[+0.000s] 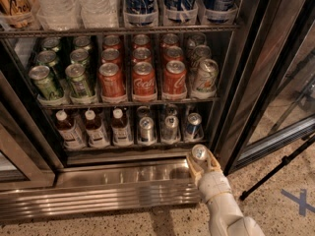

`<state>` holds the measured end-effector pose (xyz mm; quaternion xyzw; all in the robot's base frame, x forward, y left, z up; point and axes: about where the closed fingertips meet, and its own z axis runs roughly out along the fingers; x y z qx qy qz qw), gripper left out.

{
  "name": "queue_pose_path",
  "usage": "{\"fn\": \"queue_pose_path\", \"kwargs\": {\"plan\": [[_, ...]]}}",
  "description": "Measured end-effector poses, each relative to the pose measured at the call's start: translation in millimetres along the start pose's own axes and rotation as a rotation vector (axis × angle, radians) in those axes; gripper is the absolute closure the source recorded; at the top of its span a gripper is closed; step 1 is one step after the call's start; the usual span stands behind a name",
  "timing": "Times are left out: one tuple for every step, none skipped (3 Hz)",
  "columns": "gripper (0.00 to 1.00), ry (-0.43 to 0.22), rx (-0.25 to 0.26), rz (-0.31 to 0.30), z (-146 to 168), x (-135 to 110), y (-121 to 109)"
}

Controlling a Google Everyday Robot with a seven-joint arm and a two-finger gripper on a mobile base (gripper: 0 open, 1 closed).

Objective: Pick redbull can from bottom shelf of fridge

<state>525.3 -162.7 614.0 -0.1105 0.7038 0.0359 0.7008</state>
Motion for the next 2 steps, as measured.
{"fn": "queue_pose_path", "kwargs": {"plan": [[1.0,-0.002,-0.034,-0.005,-5.6,3.9,8.3],[1.0,-0.002,-0.034,-0.005,-5.6,3.9,8.4]]}}
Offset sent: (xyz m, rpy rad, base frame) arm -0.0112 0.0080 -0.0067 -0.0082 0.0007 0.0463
